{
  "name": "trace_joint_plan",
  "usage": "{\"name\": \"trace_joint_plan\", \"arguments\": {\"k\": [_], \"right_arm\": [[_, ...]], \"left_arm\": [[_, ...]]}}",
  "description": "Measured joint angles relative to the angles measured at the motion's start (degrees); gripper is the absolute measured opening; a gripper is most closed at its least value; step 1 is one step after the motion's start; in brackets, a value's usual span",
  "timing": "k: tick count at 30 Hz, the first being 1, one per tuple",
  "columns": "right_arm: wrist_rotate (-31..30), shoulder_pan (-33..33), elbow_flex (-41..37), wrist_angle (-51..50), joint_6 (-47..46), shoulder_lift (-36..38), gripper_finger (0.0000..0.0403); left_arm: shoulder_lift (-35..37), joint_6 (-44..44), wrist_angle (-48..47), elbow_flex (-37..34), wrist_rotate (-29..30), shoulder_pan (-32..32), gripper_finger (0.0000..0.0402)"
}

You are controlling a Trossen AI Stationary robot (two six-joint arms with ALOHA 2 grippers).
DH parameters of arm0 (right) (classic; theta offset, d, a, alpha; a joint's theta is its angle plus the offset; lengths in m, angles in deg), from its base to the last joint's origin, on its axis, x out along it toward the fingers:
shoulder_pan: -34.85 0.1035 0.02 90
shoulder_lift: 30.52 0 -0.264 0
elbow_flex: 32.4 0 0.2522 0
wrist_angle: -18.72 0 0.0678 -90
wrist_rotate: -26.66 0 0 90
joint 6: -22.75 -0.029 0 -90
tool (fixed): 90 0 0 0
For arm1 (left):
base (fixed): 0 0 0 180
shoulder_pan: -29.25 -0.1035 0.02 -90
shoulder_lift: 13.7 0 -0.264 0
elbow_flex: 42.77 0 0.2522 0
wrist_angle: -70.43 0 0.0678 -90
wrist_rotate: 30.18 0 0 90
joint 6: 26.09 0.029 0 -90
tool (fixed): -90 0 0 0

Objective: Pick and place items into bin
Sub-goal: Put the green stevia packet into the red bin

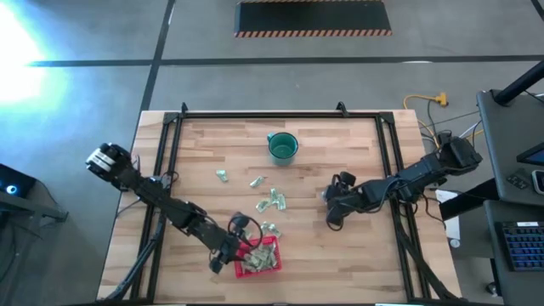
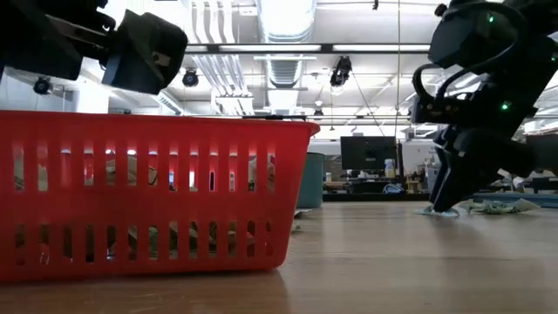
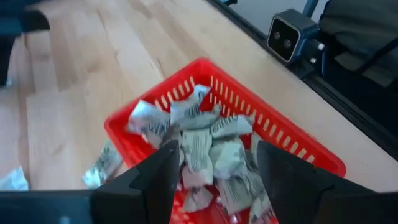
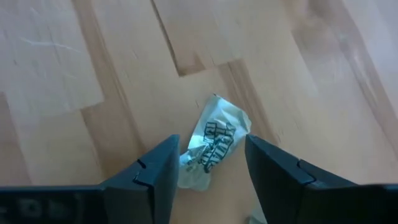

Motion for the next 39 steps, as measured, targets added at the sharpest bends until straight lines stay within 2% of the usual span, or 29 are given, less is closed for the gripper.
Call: {"name": "trace_joint_plan", "arguments": {"k": [4, 12, 16, 22, 29, 34, 39], "right_arm": [[1.32, 0.02, -0.34, -0.02, 1.74, 0.0, 0.0139], [3.08, 0.09, 0.23, 0.19, 6.75, 0.0, 0.0018], [3.2, 0.26, 0.68, 0.88, 8.51, -0.02, 0.0011], [4.05, 1.81, 2.52, 3.46, 12.13, -0.02, 0.0009], [4.29, 5.83, 5.76, 9.32, 19.17, -0.02, 0.0009], [4.36, 9.98, 8.91, 15.36, 26.49, -0.02, 0.0009], [5.11, 13.91, 9.99, 25.52, 35.02, -0.02, 0.0008]], "left_arm": [[1.57, -2.89, -3.99, 0.35, 0.02, 0.0, 0.0199], [7.91, -9.55, -13.13, 0.33, 0.17, 0.0, 0.0199], [10.65, -14.55, -21.32, 0.33, 4.24, 0.04, 0.0199], [12.22, -21.02, -33.44, 0.15, 19.63, 0.04, 0.0199], [12.01, -22.22, -37.1, -1.53, 31.9, -0.11, 0.0199], [12.09, -22.37, -39.41, -4.67, 37.59, -1.11, 0.0199], [11.79, -25.16, -41.84, -8.08, 38.39, -4.14, 0.0198]]}}
